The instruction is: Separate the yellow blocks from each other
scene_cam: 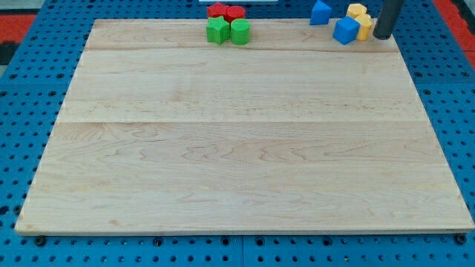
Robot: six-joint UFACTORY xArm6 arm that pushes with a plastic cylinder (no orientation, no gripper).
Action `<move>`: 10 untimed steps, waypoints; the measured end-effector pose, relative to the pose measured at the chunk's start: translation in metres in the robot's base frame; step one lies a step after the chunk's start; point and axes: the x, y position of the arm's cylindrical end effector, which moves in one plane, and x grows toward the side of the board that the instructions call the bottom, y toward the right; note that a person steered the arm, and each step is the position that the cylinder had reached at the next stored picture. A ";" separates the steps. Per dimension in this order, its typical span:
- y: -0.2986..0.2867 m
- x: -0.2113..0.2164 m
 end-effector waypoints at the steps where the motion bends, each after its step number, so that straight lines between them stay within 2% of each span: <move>1: 0.000 0.015; 3: 0.056 0.011; 4: 0.065 0.011; 5: 0.065 0.000; 7: 0.065 -0.057; 9: 0.046 -0.058; 10: 0.012 -0.058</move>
